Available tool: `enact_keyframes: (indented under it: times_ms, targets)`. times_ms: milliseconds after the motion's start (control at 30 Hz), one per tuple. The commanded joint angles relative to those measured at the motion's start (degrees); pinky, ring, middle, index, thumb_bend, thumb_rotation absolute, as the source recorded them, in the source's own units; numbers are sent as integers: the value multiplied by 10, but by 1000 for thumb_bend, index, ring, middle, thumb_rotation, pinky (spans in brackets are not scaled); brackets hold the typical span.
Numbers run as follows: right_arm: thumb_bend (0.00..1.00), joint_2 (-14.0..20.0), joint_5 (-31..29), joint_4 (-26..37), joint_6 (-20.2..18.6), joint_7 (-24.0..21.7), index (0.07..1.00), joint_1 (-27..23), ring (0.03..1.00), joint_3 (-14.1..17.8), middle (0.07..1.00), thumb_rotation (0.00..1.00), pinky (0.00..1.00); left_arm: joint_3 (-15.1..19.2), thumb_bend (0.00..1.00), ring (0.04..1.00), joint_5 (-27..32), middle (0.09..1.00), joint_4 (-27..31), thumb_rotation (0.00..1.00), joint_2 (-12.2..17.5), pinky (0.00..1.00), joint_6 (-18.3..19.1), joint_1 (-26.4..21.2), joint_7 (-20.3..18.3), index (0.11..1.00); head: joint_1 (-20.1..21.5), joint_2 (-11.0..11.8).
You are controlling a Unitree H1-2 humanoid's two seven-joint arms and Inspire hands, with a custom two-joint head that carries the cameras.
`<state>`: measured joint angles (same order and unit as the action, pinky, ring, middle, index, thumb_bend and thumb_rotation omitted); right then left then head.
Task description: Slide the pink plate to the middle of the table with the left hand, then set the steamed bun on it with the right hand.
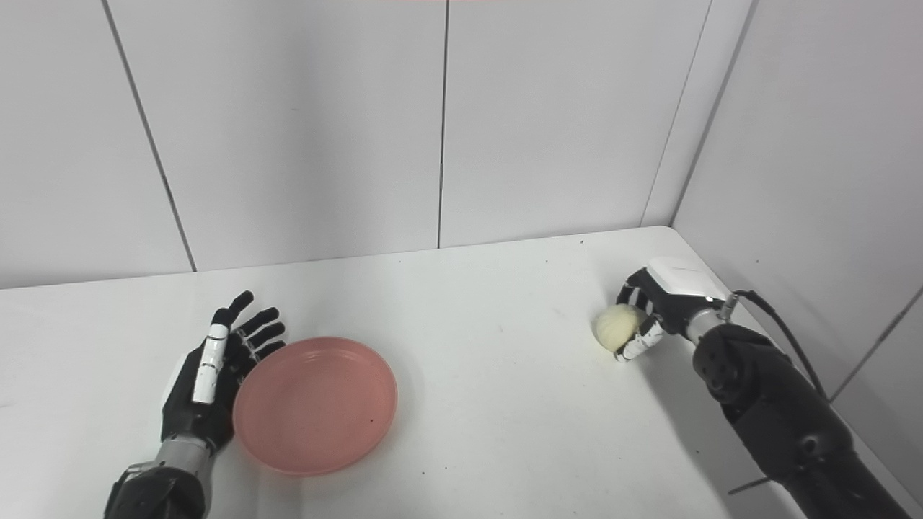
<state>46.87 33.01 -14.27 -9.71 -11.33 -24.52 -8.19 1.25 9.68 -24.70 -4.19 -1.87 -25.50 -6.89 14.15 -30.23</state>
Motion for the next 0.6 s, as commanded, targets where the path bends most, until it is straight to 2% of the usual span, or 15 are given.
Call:
enact_keyframes:
  times_ms: [0, 200, 367, 567]
  targets:
    - [529, 24, -8, 47, 21, -3, 498, -29, 310, 20, 474, 2, 239, -3, 617, 764, -5, 773, -7, 808, -4, 715, 20, 0, 6, 875, -8, -1]
    - [527, -10, -32, 182, -25, -53, 506, -45, 332, 37, 473, 0, 247, -8, 611, 765, -15, 778, -21, 810, -14, 715, 8, -4, 15, 876, -52, -1]
    - [525, -37, -52, 222, -39, -83, 523, -67, 342, 44, 452, 0, 265, -13, 626, 771, -26, 784, -31, 821, -23, 720, 0, -6, 22, 892, -82, -2]
    - [523, -85, -64, 240, -53, -96, 533, -93, 318, 40, 438, 0, 247, -21, 608, 777, -41, 788, -67, 843, -33, 731, -33, -17, 27, 892, -124, 1]
